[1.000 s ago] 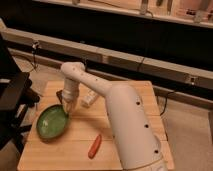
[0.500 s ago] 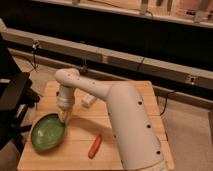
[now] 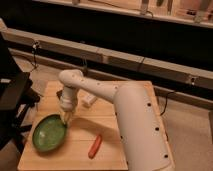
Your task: Drag the ceramic bowl in a circle
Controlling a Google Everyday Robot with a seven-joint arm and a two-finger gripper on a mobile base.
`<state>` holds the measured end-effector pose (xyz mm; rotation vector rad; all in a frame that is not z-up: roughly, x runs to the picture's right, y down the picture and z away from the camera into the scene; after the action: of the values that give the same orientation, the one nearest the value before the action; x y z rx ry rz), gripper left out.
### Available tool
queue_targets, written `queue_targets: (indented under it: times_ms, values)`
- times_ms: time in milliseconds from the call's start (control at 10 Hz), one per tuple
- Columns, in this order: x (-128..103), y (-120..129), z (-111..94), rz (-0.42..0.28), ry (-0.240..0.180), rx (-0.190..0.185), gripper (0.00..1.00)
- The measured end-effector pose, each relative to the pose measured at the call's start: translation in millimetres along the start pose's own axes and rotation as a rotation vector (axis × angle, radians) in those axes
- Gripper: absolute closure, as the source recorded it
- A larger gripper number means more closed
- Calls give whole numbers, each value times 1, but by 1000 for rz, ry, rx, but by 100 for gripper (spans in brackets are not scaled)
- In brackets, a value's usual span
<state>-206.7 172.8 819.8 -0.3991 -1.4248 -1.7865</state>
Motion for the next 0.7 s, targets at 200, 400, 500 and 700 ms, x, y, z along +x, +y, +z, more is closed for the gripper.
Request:
queue_targets:
  times_ms: [200, 400, 500, 700]
  values:
    - [-1, 11, -7, 13, 8, 9, 99]
    - [-13, 12, -6, 25, 16, 19, 99]
    - [-19, 15, -6, 38, 23, 28, 99]
    - [-19, 27, -15, 64, 41, 52, 99]
